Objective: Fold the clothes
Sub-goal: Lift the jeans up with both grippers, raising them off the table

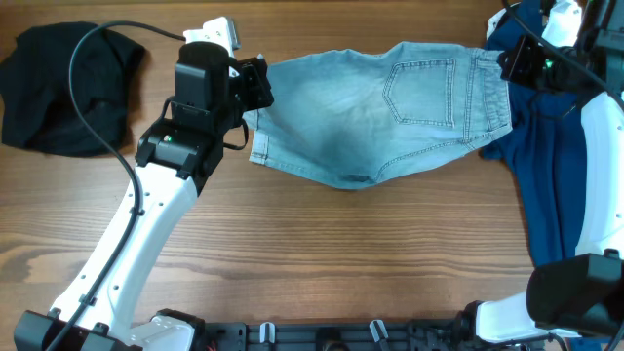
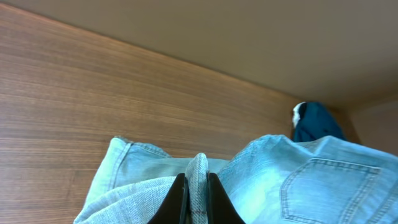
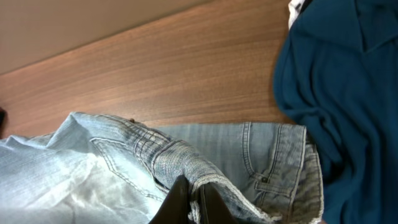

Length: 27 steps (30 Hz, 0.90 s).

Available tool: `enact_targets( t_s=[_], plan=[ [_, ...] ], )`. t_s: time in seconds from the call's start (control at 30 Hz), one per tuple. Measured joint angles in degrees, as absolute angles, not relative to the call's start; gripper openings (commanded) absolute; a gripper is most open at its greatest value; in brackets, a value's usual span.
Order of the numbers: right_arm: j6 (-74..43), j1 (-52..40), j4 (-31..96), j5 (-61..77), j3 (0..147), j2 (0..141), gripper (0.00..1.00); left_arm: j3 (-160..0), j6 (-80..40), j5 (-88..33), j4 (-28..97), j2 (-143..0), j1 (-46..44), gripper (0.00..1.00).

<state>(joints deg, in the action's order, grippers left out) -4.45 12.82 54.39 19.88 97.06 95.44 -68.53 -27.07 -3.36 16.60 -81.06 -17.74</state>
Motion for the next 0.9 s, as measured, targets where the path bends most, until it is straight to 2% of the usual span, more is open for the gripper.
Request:
enact_targets(
  t_s=[0.37, 0.57, 0.9],
  plan=[
    [0.4, 12.8, 53.9, 19.0, 105.3, 90.0, 0.04, -68.5, -26.1, -1.5, 15.2, -80.9, -17.7, 0.04],
    [2.0, 12.8, 50.1, 18.8, 105.4, 86.8, 0.04, -68.5, -22.1, 2.0, 8.6, -74.1, -17.7, 0.04],
    [2.1, 12.8, 51.8, 18.9, 105.5, 86.3, 0.05, -68.6, -20.1, 6.8, 15.1, -62.7, -17.7, 0.04]
  ],
)
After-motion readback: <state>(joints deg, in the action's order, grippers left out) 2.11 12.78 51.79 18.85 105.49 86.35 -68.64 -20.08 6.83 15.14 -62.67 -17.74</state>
